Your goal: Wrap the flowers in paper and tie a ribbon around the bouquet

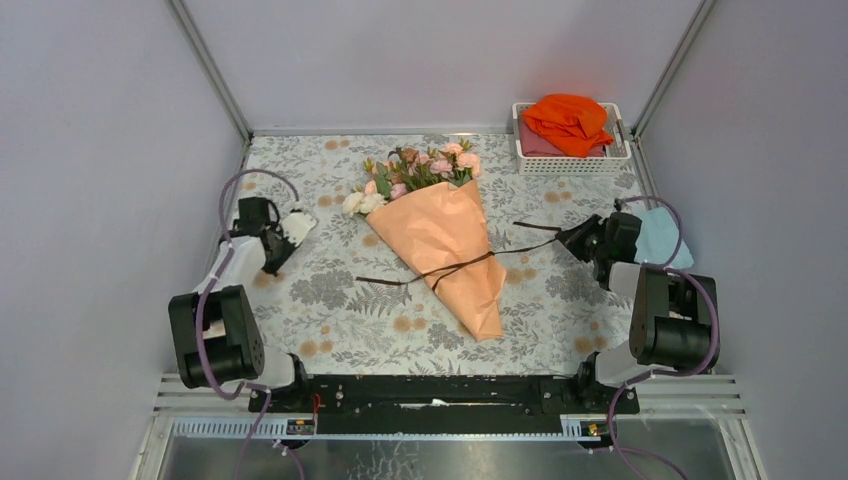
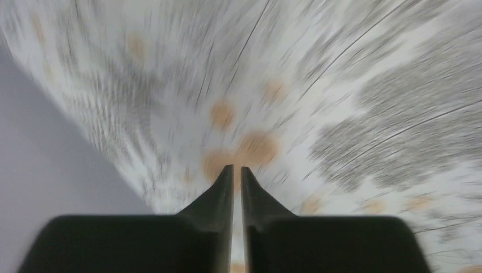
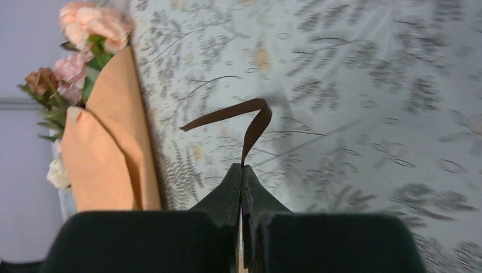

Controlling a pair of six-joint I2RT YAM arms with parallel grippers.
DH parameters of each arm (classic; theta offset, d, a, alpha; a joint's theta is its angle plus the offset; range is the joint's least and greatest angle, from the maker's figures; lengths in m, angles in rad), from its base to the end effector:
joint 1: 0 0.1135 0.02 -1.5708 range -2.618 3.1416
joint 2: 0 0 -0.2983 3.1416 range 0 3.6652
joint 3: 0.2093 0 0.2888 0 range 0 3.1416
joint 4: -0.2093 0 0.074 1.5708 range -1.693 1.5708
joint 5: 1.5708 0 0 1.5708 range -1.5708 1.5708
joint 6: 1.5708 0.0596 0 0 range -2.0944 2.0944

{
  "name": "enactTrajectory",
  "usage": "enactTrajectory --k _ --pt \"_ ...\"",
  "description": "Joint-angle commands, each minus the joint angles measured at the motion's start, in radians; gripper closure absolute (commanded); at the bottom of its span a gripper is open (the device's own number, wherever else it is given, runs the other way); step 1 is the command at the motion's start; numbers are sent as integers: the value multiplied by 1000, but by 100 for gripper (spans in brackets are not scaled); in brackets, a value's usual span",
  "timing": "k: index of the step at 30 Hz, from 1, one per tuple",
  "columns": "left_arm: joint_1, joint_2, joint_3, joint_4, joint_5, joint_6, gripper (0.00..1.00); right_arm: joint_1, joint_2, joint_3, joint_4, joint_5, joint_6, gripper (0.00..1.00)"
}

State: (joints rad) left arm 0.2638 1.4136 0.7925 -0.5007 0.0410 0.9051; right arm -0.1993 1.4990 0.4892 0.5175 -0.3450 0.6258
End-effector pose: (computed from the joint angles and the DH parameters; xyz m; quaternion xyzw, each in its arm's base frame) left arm 0.2863 0.0748 0.1722 0.3115 0.9236 0.1061 0.1967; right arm 0.3121 -0.0425 0.1423 0.2582 0.8098 0.2510 0.4632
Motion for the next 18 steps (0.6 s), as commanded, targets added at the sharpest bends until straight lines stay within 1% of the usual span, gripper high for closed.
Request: enactTrajectory --k 1,2,3,4,7,8,9,11,14,16,18 --pt "-237 -55 113 -115 316 -123 63 73 22 95 -20 -91 -28 100" --pt "-325 -47 128 -113 374 -159 48 89 30 111 -30 -101 -31 100" --pt "-400 -29 140 -107 431 -183 36 111 39 129 -45 -107 -41 100" --pt "-479 -8 143 -78 449 -210 26 126 48 147 -63 -112 -49 100" --pt "-670 82 140 51 392 -262 13 142 63 177 -117 -126 -51 100" --pt "-715 112 144 87 370 -273 7 142 59 176 -128 -125 -52 100" --pt "-764 140 153 114 364 -281 3 141 50 171 -133 -121 -56 100" --pt "-803 182 173 146 399 -294 1 141 30 160 -134 -114 -61 100" --pt "-845 221 187 150 456 -280 1 142 14 162 -144 -122 -68 100" --pt "-872 234 174 169 433 -259 1 143 9 164 -153 -129 -74 100" --pt "-893 251 155 218 374 -269 2 143 5 161 -149 -139 -77 100"
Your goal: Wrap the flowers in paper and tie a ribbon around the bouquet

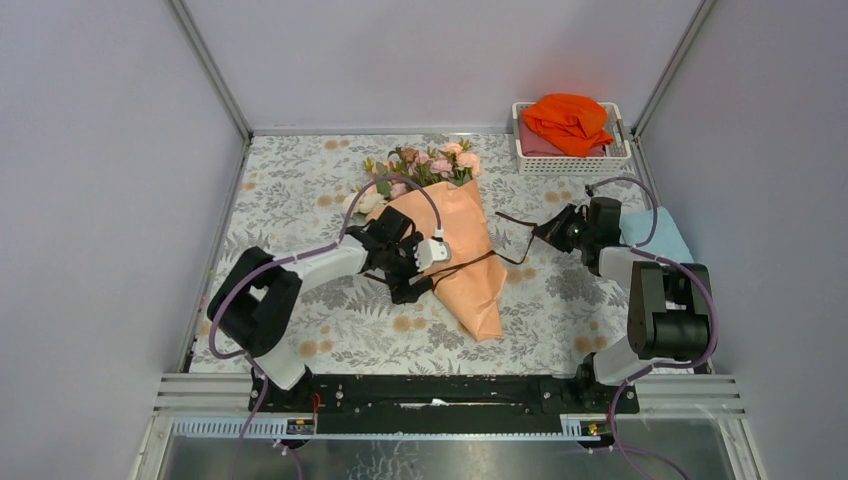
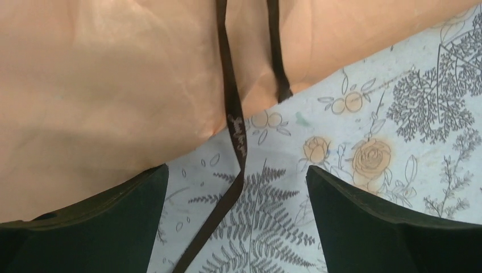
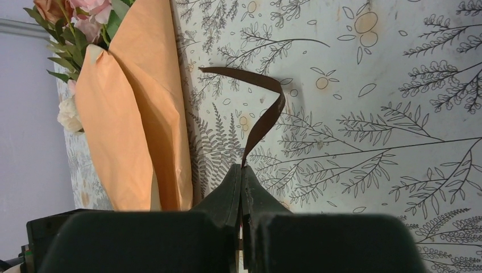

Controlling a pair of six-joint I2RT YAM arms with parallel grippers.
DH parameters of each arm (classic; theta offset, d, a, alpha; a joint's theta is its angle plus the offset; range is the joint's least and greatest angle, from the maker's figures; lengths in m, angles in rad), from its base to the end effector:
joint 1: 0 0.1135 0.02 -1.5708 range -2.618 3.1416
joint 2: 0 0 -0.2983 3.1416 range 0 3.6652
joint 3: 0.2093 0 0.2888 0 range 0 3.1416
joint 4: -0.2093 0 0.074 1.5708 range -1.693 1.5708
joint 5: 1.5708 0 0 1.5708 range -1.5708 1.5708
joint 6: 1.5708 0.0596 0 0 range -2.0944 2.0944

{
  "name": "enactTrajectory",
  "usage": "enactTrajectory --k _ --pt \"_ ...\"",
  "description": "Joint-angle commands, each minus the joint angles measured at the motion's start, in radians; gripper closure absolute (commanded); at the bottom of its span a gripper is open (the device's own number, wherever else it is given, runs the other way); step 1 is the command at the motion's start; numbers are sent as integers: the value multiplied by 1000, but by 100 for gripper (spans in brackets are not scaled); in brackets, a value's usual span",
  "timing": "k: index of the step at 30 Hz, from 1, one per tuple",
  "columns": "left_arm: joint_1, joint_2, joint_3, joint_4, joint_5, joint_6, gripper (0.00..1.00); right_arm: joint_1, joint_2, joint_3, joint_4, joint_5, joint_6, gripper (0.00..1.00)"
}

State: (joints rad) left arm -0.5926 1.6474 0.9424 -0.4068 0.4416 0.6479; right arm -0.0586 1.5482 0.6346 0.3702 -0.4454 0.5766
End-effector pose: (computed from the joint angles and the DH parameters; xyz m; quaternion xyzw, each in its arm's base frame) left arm 0.2790 -0.2186 0.1589 0.5928 0.7442 -0.2071 0.2278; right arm 0.3436 0.0056 0.1587 0.1622 0.8408 0.3087 0.4140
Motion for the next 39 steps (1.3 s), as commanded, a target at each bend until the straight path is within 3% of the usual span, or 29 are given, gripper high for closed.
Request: enactTrajectory --k 1,3,4,6,7,8,16,19,28,34,39 --pt "-46 30 2 143 -52 -15 4 2 -44 14 1 -43 -28 100" --pt "-58 54 1 157 -90 -19 15 2 -48 9 15 -49 -20 100" --pt "-62 65 1 160 -109 -20 27 2 -50 8 29 -56 -16 100" --pt "-65 71 -1 154 -135 -21 63 2 -56 8 53 -73 -4 100" --pt "-65 66 -1 145 -144 -20 86 2 -64 10 69 -81 1 100" --pt "-64 54 -3 132 -155 -20 99 1 -73 11 93 -89 6 100" --pt "-35 -105 -45 18 -252 -48 100 -49 -147 6 285 -42 99 100" --pt "25 -139 -91 2 -285 -46 100 -108 -138 -26 405 -40 182 100" --pt "430 -142 -229 86 -282 -46 100 -185 -72 -84 426 119 135 100" --pt "613 -131 -304 202 -370 17 100 -221 -66 -171 394 262 151 100" --pt "759 -112 -304 228 -371 69 100 -268 -85 -207 372 279 142 100"
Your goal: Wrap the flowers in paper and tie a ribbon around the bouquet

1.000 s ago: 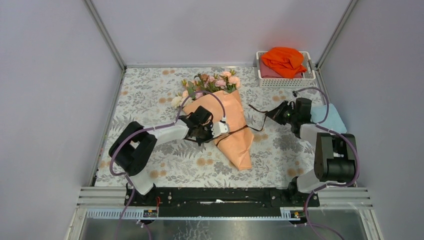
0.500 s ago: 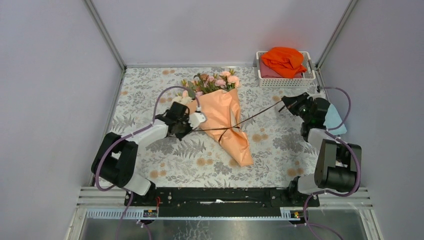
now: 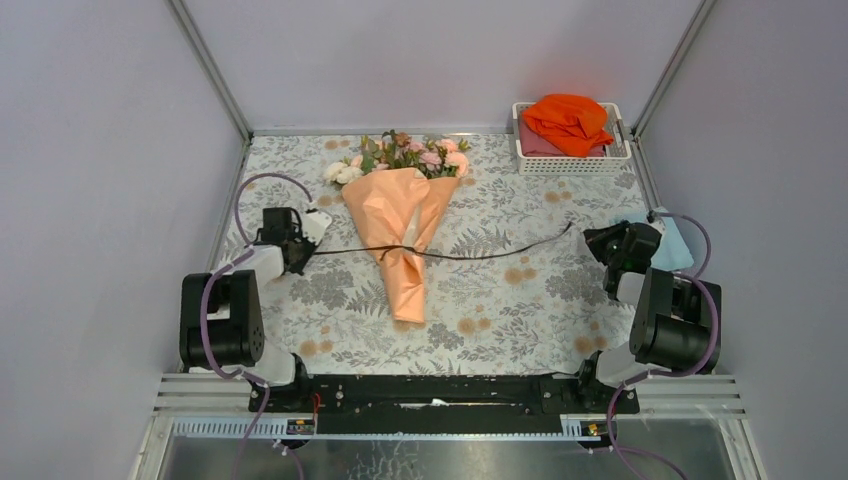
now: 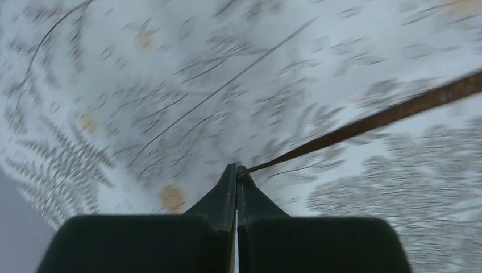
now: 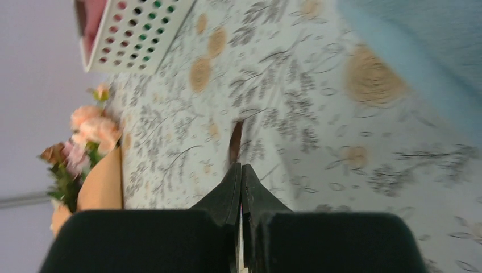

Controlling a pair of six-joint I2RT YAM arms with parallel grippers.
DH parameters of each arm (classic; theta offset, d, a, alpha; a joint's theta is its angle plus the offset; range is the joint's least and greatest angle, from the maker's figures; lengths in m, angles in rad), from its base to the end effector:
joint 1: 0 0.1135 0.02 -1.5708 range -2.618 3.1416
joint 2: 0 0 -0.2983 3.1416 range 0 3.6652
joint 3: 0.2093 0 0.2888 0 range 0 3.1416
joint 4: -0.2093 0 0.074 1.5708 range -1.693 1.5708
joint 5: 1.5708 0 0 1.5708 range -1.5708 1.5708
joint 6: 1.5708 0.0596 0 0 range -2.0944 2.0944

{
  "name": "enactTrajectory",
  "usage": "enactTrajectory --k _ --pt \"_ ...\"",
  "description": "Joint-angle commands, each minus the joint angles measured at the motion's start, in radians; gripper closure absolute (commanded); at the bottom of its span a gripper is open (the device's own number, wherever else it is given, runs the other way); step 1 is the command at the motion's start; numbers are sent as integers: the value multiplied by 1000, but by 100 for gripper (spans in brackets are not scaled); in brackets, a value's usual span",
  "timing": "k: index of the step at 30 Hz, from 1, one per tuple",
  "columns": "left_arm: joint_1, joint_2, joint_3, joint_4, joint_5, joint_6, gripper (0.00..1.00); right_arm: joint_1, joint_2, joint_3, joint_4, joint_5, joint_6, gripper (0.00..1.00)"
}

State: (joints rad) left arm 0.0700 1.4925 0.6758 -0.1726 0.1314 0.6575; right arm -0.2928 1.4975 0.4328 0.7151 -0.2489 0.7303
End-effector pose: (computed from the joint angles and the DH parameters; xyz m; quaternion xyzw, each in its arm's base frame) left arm 0.3067 0.0137 0.1348 0.2948 0.9096 0.0430 0.2897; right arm 0.3024 -0.0758 0.1479 0.3359 0.7437 0.2227 0.5333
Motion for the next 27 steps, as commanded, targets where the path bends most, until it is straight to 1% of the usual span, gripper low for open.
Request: enactTrajectory --k 1,4,6,8,9,10,11,12,13,14,16,18,21,23,24,27 --pt "116 43 -33 -7 -58 65 100 -38 -36 -7 25 79 -15 100" --pt "146 33 -28 -11 -43 73 100 -45 -44 -2 17 65 -28 100" --pt "146 11 -19 -62 26 90 100 -42 -36 37 -11 -15 -64 100" --pt "143 -27 -22 -90 91 100 100 -4 -27 124 -102 -129 -164 100" --pt "143 -41 -20 -97 114 100 100 41 -28 168 -143 -190 -238 100" --pt "142 -51 -9 -108 127 95 100 107 -33 214 -186 -261 -365 97" --pt "143 -55 8 -116 137 86 100 185 -38 256 -242 -290 -476 90" --pt "142 -52 24 -136 144 79 100 290 -39 298 -296 -323 -597 80" --pt "144 -50 40 -145 145 71 100 435 -34 335 -368 -329 -750 70" --pt "143 -48 50 -149 147 61 100 534 -17 371 -432 -324 -887 56" --pt "143 -52 59 -152 156 56 100 691 63 444 -539 -316 -1105 46" --pt "143 -63 65 -160 163 52 100 780 151 523 -599 -295 -1202 40" --pt "144 -89 66 -168 160 55 100 864 279 642 -669 -243 -1272 31" --pt "144 -106 63 -172 159 62 100 901 354 709 -707 -244 -1299 28" --pt "144 -113 64 -177 162 65 100 913 387 734 -755 -249 -1309 27" --pt "145 -120 72 -193 167 68 100 948 459 795 -837 -252 -1342 26"
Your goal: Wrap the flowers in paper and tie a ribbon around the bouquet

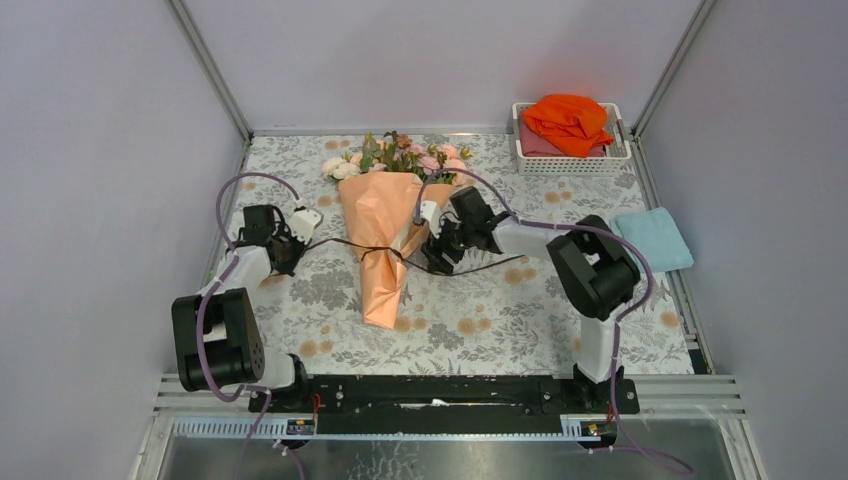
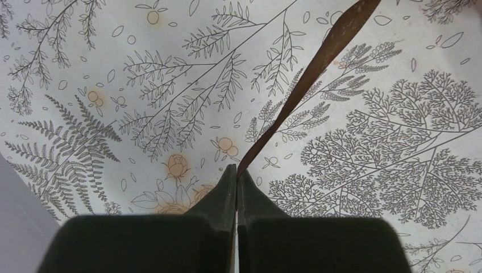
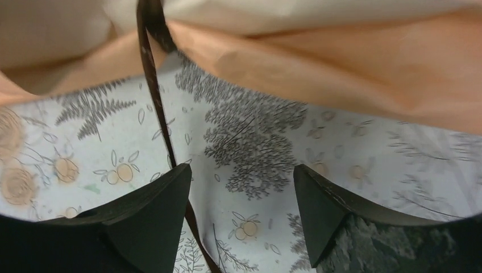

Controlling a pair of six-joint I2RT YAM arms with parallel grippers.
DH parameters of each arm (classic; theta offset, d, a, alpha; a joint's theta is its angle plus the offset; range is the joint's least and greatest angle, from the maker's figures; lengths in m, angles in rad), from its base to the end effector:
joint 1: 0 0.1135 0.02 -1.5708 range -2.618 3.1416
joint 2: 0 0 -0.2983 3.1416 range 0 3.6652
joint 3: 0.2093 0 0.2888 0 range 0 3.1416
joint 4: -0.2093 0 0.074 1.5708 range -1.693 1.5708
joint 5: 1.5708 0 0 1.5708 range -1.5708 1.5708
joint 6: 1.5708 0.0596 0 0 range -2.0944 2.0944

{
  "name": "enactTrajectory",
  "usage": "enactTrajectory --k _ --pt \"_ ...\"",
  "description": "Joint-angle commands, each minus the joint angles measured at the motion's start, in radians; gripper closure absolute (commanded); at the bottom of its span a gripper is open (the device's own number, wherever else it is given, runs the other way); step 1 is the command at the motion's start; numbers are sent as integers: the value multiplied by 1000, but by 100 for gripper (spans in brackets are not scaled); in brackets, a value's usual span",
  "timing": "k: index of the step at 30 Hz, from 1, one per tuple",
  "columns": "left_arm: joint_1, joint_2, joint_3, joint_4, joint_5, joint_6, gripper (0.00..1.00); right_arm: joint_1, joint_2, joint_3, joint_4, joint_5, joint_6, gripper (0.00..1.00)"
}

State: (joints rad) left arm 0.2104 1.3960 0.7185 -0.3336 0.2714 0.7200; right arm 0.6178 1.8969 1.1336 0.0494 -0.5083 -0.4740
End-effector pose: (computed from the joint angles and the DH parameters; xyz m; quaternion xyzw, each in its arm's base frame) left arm 0.2924 0.0461 0.1656 0.2762 0.9121 0.0066 0.3029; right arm 0.3553 0.2880 0.1616 -0.5464 0.6982 0.2570 0.3846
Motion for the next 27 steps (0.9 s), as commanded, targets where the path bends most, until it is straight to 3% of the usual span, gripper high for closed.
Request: enactTrajectory --k 1,11,16,18,23,27 --pt "3 -23 34 -37 30 3 100 47 71 101 -185 4 -144 26" --pt "3 -29 58 -60 55 -22 100 59 37 16 -94 -74 -96 28" --pt "4 -34 55 -67 47 -12 100 53 -59 88 -136 180 -51 27" --pt "4 -40 52 -66 42 -9 100 48 -100 106 -147 202 -56 27" --pt "4 -45 47 -65 49 -15 100 59 -143 -2 -68 -47 -18 25" --pt "4 -45 47 -66 55 -22 100 82 -92 -58 51 -51 84 24"
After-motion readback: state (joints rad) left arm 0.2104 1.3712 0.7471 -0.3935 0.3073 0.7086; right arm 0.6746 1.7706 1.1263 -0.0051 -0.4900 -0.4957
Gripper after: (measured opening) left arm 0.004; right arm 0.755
